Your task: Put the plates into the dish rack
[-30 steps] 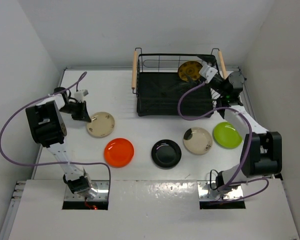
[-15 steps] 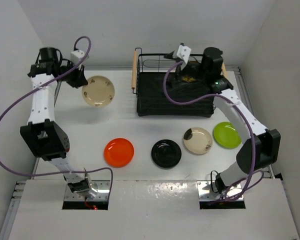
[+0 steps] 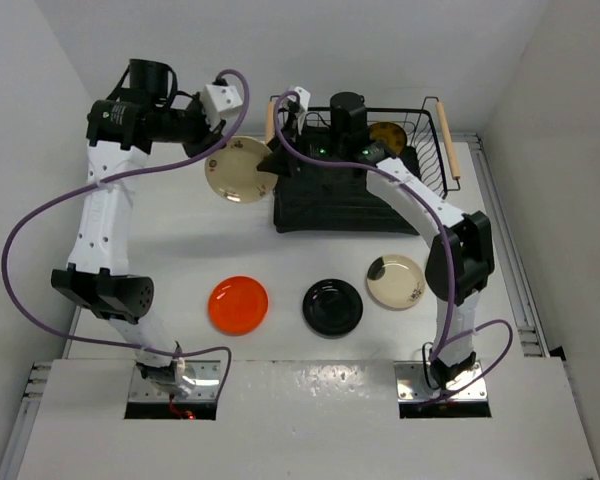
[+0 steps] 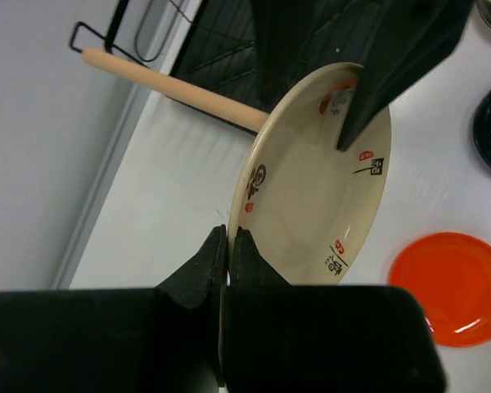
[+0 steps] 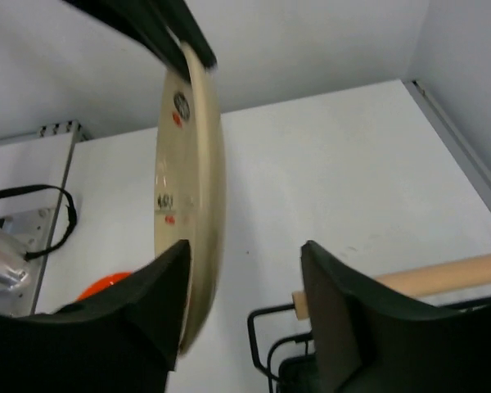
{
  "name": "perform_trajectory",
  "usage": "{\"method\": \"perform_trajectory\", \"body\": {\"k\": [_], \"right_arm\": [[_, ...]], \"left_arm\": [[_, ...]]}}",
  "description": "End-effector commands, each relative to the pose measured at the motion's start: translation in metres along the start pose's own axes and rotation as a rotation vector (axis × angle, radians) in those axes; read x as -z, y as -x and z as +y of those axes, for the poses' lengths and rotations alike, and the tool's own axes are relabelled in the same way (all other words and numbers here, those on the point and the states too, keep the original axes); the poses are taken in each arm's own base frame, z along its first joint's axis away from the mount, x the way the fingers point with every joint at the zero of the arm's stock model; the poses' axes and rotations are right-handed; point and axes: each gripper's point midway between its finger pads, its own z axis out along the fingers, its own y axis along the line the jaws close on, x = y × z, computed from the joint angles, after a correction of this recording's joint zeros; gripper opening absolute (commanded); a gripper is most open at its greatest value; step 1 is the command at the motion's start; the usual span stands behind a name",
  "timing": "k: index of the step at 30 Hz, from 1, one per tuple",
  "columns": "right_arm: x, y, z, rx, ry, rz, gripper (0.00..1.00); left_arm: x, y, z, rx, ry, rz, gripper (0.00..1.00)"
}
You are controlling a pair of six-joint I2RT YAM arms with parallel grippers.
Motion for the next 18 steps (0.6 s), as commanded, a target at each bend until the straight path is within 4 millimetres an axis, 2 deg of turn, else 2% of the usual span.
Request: {"method": "perform_trajectory", "body": {"k": [1,4,5,8,10,12,13,14,15,16,17,18], "right_arm": [[-0.002,0.029,0.014,0.016,0.03,-0.084,0.53],[-0.001,0.022,0.008,-0.022,0.013,-0.072,0.37],[0.0,0.02,0.008,-0.044,0.012,-0.069,0.22],[0.003,0.014,0.009,-0.04,0.008,-0.058,0.0],[0.008,0.014,0.011,-0.011,0.004,-0.062,0.0],[0.017,0.019,0.006,0.066,-0.018,-0.072,0.0],[0.024,0.03,0.004,0.122,-0.034,-0.102,0.0],[0.033,0.037,-0.007,0.193,-0.069,-0.115,0.0],[0.042,0.059,-0.007,0.255,-0.104,-0.16,0.0],[0.047,0.07,-0.011,0.294,-0.124,-0.189,0.0],[0.065,0.094,-0.025,0.337,-0.175,-0.222,0.0],[0.073,0.102,-0.032,0.353,-0.193,-0.235,0.0]], "left_arm": [[-0.002,0.012,-0.011,-0.067,-0.017,0.012,0.0],[-0.017,0.014,-0.02,-0.096,-0.045,0.032,0.0],[-0.018,0.016,-0.023,-0.101,-0.052,0.029,0.0],[-0.021,0.018,-0.023,-0.108,-0.051,0.031,0.0],[-0.021,0.024,-0.021,-0.111,-0.035,0.021,0.0],[-0.02,0.024,-0.011,-0.062,0.025,0.035,0.09],[-0.018,0.025,0.001,-0.044,0.07,0.025,0.24],[-0.016,0.026,0.007,0.005,0.094,0.014,0.3],[-0.01,0.029,0.016,0.028,0.13,-0.005,0.36],[-0.008,0.029,0.025,0.058,0.156,-0.014,0.41],[-0.001,0.025,0.038,0.12,0.197,-0.033,0.52],[0.005,0.028,0.046,0.144,0.219,-0.058,0.56]]}}
